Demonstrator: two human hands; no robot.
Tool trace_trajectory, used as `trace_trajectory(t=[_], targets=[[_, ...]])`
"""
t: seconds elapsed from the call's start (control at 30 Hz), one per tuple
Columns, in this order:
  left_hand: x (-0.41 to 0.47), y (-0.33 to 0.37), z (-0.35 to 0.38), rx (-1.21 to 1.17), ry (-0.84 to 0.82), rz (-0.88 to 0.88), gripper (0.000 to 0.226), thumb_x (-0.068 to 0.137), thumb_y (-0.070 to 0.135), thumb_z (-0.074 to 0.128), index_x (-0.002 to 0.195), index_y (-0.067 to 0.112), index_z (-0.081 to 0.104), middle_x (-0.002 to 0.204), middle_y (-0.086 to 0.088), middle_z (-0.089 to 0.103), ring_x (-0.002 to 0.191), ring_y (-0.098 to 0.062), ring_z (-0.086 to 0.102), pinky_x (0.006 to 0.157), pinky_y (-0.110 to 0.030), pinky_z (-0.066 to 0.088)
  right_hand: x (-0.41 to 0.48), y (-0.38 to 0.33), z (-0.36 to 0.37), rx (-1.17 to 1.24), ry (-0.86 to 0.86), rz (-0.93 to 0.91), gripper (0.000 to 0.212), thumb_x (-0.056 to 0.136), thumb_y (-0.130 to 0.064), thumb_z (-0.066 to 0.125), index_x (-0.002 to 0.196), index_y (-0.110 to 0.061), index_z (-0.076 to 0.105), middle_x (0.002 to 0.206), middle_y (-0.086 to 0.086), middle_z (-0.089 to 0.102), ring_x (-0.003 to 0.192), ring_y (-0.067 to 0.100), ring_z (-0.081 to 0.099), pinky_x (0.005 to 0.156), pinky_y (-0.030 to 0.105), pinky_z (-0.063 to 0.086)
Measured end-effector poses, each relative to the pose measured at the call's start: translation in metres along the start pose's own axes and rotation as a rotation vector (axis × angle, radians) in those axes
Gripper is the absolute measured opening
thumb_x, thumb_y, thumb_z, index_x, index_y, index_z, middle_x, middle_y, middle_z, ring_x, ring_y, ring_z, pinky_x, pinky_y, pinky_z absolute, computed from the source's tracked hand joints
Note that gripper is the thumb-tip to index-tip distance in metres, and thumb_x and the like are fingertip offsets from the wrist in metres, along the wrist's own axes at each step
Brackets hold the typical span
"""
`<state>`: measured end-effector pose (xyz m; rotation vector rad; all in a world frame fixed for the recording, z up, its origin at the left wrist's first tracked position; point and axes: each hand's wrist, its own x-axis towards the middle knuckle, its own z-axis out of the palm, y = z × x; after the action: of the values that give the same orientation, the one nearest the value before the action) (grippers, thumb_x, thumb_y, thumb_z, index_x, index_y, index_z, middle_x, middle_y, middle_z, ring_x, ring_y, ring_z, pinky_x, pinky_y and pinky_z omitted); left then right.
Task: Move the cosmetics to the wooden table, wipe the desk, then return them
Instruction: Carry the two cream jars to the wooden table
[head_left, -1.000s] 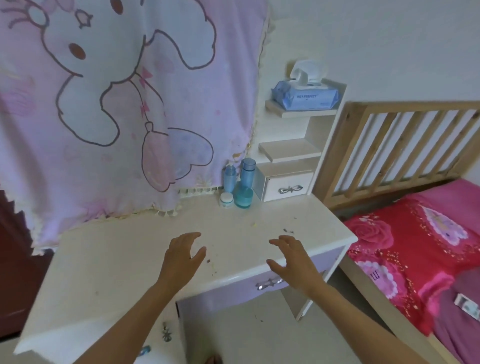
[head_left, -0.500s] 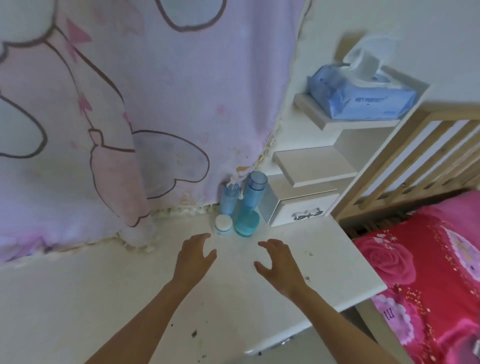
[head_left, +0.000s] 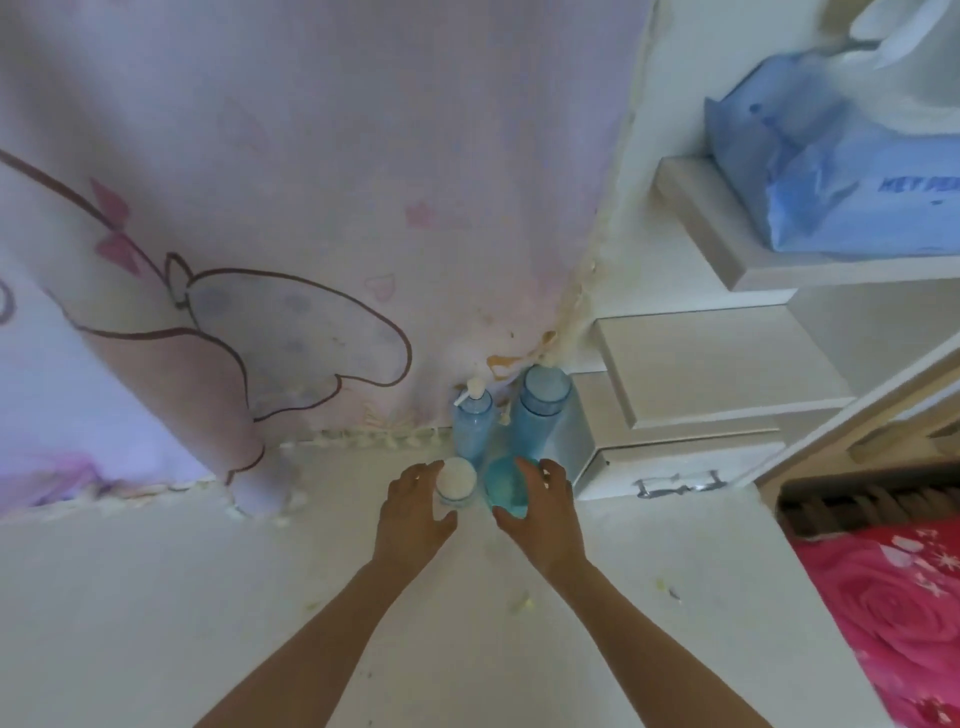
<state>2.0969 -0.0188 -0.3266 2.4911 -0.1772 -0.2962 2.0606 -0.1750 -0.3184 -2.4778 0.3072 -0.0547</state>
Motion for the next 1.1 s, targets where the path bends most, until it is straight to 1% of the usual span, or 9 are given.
trace_trajectory(t=[0.13, 0.27, 0.43, 0.57, 0.63, 0.73, 0.9, 1.0, 1.1], targets=[[0.010, 0.014, 0.013, -0.001, -0.005, -0.079, 0.067, 0.075, 0.019, 0.070, 0.135, 0.014, 0.038, 0.136, -0.008, 0.043, 0.120, -0.028, 0.042, 0.098, -0.032, 0.035, 0.017, 0.016, 0.012, 0.019, -0.103, -0.010, 0.070, 0.075, -0.032, 0.071, 0.134, -0.023, 0.036, 0.137, 0.009, 0.030, 0.122, 0.025, 0.039, 0.096, 0.030, 0.039], [0.015, 0.021, 0.025, 0.001, 0.041, -0.158, 0.070, 0.076, 0.023, 0.069, 0.137, 0.018, 0.035, 0.137, -0.005, 0.042, 0.120, -0.027, 0.040, 0.097, -0.032, 0.035, 0.022, 0.026, 0.019, 0.058, -0.125, -0.042, 0.067, 0.074, -0.029, 0.071, 0.133, -0.025, 0.039, 0.131, 0.008, 0.035, 0.115, 0.024, 0.045, 0.092, 0.029, 0.042], [0.017, 0.026, 0.031, -0.064, 0.132, -0.185, 0.062, 0.077, 0.020, 0.067, 0.132, 0.016, 0.040, 0.132, -0.006, 0.048, 0.116, -0.027, 0.042, 0.091, -0.028, 0.035, 0.025, 0.031, 0.019, 0.112, -0.124, -0.096, 0.065, 0.070, -0.023, 0.074, 0.128, -0.027, 0.044, 0.125, 0.012, 0.041, 0.111, 0.029, 0.048, 0.088, 0.031, 0.043], [0.006, 0.024, 0.018, -0.108, 0.279, -0.166, 0.065, 0.074, 0.017, 0.071, 0.132, 0.011, 0.042, 0.132, -0.007, 0.050, 0.117, -0.027, 0.043, 0.093, -0.025, 0.031, 0.018, 0.029, 0.013, 0.136, -0.125, -0.218, 0.073, 0.063, -0.021, 0.079, 0.114, -0.041, 0.030, 0.120, 0.013, 0.046, 0.105, 0.030, 0.051, 0.082, 0.029, 0.043], [-0.006, 0.018, 0.005, -0.130, 0.360, -0.159, 0.066, 0.071, 0.014, 0.074, 0.130, 0.009, 0.045, 0.128, -0.009, 0.052, 0.115, -0.029, 0.045, 0.091, -0.023, 0.030, 0.014, 0.021, 0.010, 0.141, -0.149, -0.266, 0.072, 0.063, -0.021, 0.079, 0.116, -0.040, 0.034, 0.118, 0.012, 0.046, 0.104, 0.029, 0.051, 0.081, 0.026, 0.041], [-0.032, 0.003, -0.018, -0.147, 0.447, -0.203, 0.067, 0.069, 0.013, 0.076, 0.129, 0.010, 0.045, 0.125, -0.008, 0.054, 0.114, -0.029, 0.046, 0.090, -0.022, 0.030, 0.010, -0.008, 0.008, 0.152, -0.230, -0.343, 0.063, 0.067, -0.020, 0.076, 0.124, -0.026, 0.049, 0.120, 0.010, 0.043, 0.107, 0.028, 0.049, 0.083, 0.025, 0.039], [-0.102, -0.034, -0.062, -0.151, 0.615, -0.324, 0.065, 0.067, 0.011, 0.077, 0.126, 0.006, 0.050, 0.116, -0.014, 0.059, 0.107, -0.033, 0.051, 0.087, -0.027, 0.036, -0.015, -0.076, 0.028, 0.182, -0.321, -0.583, 0.063, 0.065, -0.024, 0.073, 0.121, -0.031, 0.046, 0.118, 0.011, 0.045, 0.104, 0.028, 0.051, 0.077, 0.025, 0.042], [-0.163, -0.063, -0.086, -0.143, 0.742, -0.402, 0.065, 0.067, 0.010, 0.078, 0.125, 0.006, 0.050, 0.114, -0.015, 0.059, 0.105, -0.035, 0.052, 0.085, -0.029, 0.038, -0.050, -0.126, 0.044, 0.162, -0.403, -0.706, 0.061, 0.069, -0.020, 0.075, 0.125, -0.020, 0.051, 0.121, 0.010, 0.043, 0.107, 0.026, 0.049, 0.078, 0.023, 0.041], [-0.236, -0.086, -0.109, -0.170, 0.868, -0.525, 0.066, 0.071, 0.013, 0.076, 0.130, 0.011, 0.046, 0.121, -0.011, 0.055, 0.113, -0.029, 0.047, 0.090, -0.031, 0.040, -0.099, -0.171, 0.063, 0.170, -0.469, -0.872, 0.061, 0.068, -0.018, 0.076, 0.124, -0.018, 0.052, 0.120, 0.010, 0.044, 0.106, 0.027, 0.050, 0.077, 0.022, 0.041]])
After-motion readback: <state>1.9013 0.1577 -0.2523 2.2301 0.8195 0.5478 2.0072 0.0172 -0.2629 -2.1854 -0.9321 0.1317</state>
